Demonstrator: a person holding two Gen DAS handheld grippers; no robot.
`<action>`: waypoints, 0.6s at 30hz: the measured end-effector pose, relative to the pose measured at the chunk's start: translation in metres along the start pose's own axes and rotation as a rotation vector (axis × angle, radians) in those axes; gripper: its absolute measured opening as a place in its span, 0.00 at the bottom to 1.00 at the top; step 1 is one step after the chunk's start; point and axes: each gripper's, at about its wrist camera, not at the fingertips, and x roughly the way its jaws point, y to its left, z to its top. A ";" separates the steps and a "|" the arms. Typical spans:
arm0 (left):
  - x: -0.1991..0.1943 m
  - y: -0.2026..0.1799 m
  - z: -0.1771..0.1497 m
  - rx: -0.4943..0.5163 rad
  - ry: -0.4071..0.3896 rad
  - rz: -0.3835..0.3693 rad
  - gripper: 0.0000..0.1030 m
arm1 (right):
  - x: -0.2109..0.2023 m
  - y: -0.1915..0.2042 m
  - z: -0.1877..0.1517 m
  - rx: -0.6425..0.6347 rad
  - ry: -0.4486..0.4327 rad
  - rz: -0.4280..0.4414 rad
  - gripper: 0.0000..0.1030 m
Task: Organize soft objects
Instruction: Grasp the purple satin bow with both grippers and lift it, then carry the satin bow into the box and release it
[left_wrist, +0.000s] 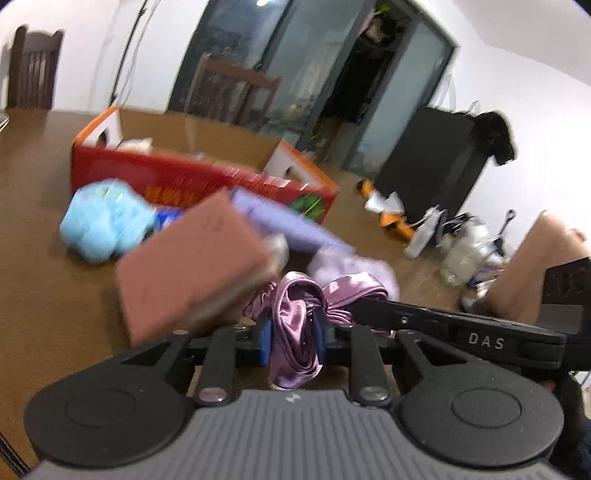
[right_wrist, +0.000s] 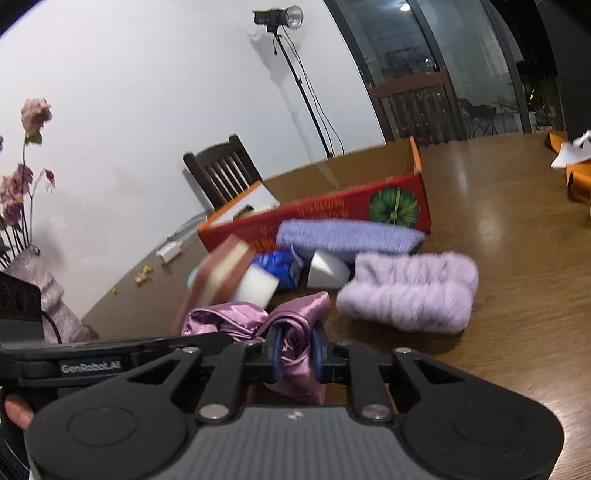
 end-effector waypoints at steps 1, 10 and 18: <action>-0.002 -0.002 0.006 0.002 -0.013 -0.021 0.21 | -0.005 0.000 0.005 -0.002 -0.018 0.003 0.15; 0.018 0.001 0.105 0.043 -0.110 -0.095 0.19 | -0.001 -0.005 0.083 -0.058 -0.154 0.004 0.15; 0.136 0.061 0.213 -0.058 0.047 -0.046 0.17 | 0.107 -0.030 0.197 -0.095 -0.136 -0.066 0.13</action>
